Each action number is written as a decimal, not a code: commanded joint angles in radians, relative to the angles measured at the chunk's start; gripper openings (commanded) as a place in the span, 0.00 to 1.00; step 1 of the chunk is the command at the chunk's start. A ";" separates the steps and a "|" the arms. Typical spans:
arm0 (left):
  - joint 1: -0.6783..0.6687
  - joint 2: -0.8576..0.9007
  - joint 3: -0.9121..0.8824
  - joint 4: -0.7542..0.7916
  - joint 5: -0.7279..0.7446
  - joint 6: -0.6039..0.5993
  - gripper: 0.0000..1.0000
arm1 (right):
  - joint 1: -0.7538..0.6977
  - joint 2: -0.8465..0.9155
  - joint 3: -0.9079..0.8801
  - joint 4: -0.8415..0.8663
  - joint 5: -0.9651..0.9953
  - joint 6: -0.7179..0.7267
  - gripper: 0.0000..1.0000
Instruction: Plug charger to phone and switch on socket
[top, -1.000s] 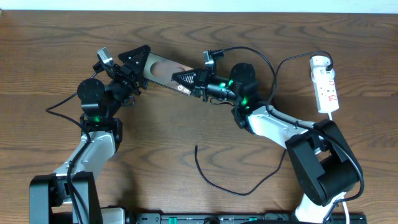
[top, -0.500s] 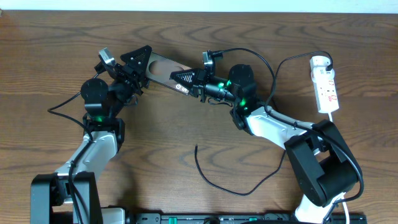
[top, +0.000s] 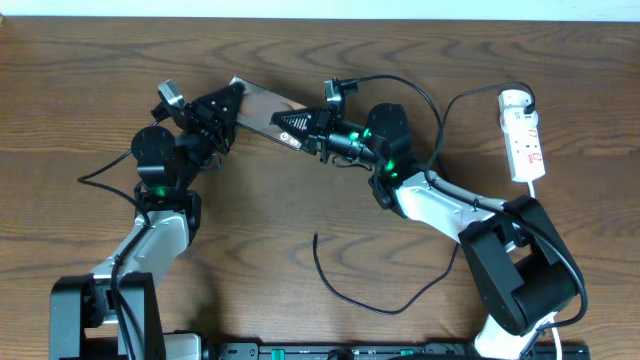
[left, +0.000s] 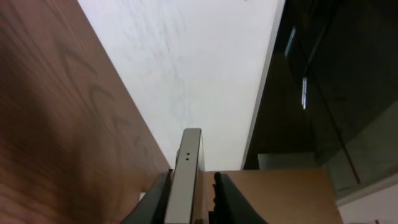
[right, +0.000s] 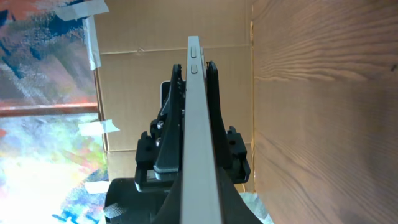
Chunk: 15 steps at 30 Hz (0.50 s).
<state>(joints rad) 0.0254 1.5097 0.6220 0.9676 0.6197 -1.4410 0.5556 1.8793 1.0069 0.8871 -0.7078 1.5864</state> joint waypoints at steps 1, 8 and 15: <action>-0.029 -0.015 0.014 0.026 0.060 0.003 0.18 | 0.036 0.004 0.006 -0.017 0.024 -0.004 0.01; -0.029 -0.015 0.014 0.026 0.060 0.003 0.07 | 0.042 0.004 0.006 -0.017 0.025 -0.005 0.01; -0.029 -0.015 0.014 0.026 0.060 0.003 0.07 | 0.042 0.004 0.006 -0.017 0.025 -0.005 0.01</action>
<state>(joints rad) 0.0257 1.5108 0.6193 0.9691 0.6060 -1.4662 0.5606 1.8782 1.0073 0.8875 -0.6949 1.6173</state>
